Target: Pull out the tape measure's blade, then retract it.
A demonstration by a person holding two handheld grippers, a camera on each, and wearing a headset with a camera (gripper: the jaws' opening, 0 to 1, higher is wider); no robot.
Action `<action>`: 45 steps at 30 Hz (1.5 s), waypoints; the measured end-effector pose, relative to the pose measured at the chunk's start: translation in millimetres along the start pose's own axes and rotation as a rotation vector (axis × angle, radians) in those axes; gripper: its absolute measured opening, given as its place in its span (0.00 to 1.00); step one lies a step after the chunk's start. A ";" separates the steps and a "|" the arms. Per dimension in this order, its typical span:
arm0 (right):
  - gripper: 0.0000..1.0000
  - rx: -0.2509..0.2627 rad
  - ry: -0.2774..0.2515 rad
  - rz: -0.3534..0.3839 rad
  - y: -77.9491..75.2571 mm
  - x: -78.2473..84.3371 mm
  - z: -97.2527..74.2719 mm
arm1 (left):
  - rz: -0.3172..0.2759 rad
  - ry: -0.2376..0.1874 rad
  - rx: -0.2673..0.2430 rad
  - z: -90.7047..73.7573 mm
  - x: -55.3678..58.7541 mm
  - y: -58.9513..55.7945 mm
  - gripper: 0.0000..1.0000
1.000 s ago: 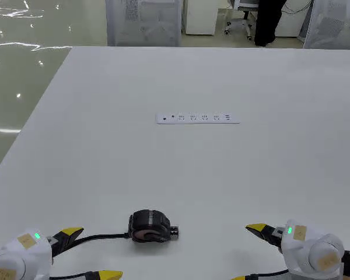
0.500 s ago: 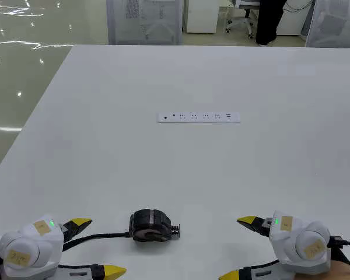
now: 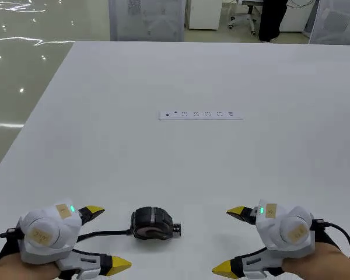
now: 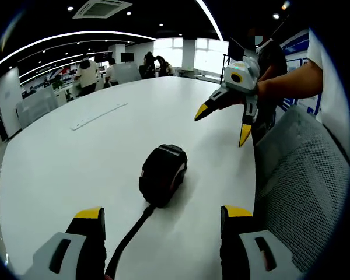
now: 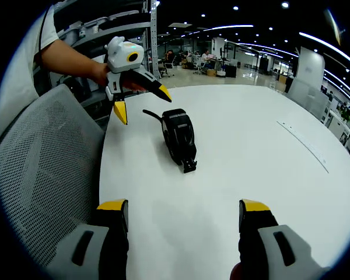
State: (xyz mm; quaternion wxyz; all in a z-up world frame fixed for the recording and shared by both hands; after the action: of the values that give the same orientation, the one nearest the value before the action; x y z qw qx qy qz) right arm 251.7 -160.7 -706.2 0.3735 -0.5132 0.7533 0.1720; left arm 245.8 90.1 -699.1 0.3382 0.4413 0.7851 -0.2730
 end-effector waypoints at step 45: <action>0.62 -0.141 0.055 -0.093 4.7 -22.5 60.2 | 0.171 0.248 0.170 67.0 -8.4 19.7 0.56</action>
State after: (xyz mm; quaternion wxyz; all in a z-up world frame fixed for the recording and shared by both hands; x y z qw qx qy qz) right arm 275.1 -105.6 -730.0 0.3232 -0.5774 0.7245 0.1931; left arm 285.7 46.2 -736.9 0.2225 0.5638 0.7544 -0.2520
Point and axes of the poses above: the centre of the closed fingertips' face, and the gripper's own axes: z roughly forward along the fingers, y roughly to its left, x roughly out of its underside, the point moved 5 cm from there along -z, roughly backward along the fingers, and after that the axes turned 10 degrees about x, right-handed, at the moved point
